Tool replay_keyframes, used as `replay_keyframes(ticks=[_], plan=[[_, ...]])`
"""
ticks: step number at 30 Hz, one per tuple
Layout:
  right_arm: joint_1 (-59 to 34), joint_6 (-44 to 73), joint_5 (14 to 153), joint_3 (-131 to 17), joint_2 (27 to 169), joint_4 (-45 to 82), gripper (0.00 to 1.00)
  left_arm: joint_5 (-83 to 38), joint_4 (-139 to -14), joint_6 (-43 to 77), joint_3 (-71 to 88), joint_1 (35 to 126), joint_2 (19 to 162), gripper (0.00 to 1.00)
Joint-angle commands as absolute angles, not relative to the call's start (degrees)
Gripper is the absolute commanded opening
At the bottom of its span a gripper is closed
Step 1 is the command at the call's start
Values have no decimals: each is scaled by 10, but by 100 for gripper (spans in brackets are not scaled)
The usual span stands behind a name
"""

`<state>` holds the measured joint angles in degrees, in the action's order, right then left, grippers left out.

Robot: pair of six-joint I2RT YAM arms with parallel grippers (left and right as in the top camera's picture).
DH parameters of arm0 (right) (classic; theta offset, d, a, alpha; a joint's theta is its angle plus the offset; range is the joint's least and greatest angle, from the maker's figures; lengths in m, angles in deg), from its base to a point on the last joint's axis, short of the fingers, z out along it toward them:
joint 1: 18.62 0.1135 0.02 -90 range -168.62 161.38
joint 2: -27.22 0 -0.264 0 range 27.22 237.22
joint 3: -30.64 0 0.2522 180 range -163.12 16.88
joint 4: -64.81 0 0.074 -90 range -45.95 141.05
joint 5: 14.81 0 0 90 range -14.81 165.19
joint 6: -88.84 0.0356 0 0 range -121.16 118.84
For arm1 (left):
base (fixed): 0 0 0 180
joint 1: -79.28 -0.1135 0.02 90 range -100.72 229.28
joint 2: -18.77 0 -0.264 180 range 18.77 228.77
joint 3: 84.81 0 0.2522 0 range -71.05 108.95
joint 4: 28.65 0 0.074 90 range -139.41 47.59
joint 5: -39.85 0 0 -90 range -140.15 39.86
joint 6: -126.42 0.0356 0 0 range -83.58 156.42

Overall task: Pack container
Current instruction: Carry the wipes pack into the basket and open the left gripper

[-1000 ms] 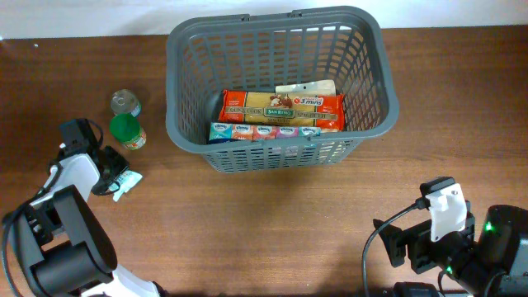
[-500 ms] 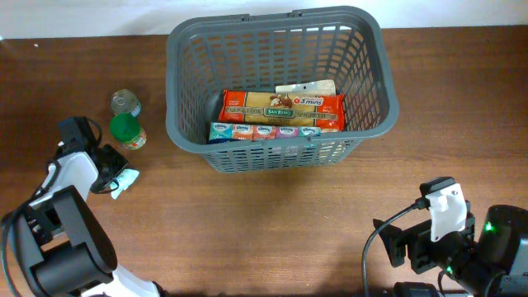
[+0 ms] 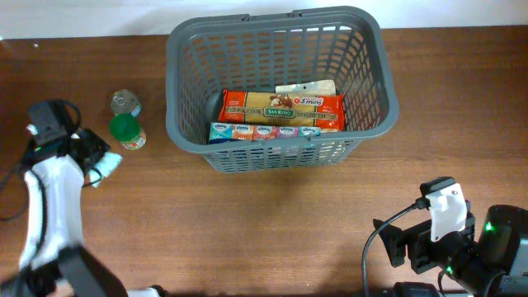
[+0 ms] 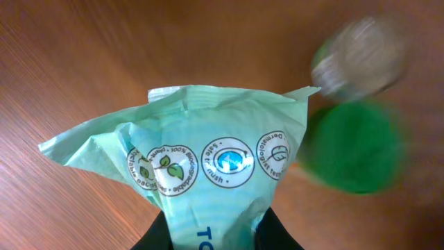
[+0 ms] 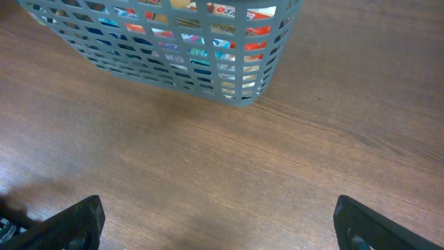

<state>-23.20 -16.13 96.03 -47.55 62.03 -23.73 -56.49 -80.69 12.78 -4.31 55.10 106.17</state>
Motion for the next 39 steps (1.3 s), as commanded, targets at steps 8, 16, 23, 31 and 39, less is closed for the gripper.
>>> replay_keyframes(ticks=[8,16,23,31,39], plan=[[-237,-154,959,-473,621,-235,99,-579,-804,232,97,657,908,2],[-237,-154,959,-473,621,-235,99,-526,-754,292,165,785,964,2],[-237,-154,959,-473,621,-235,99,-448,-736,296,204,856,1088,2],[-237,-154,959,-473,621,-235,99,-451,-765,331,260,909,1158,2],[-237,-154,959,-473,621,-235,99,-454,-788,330,266,919,1160,2]])
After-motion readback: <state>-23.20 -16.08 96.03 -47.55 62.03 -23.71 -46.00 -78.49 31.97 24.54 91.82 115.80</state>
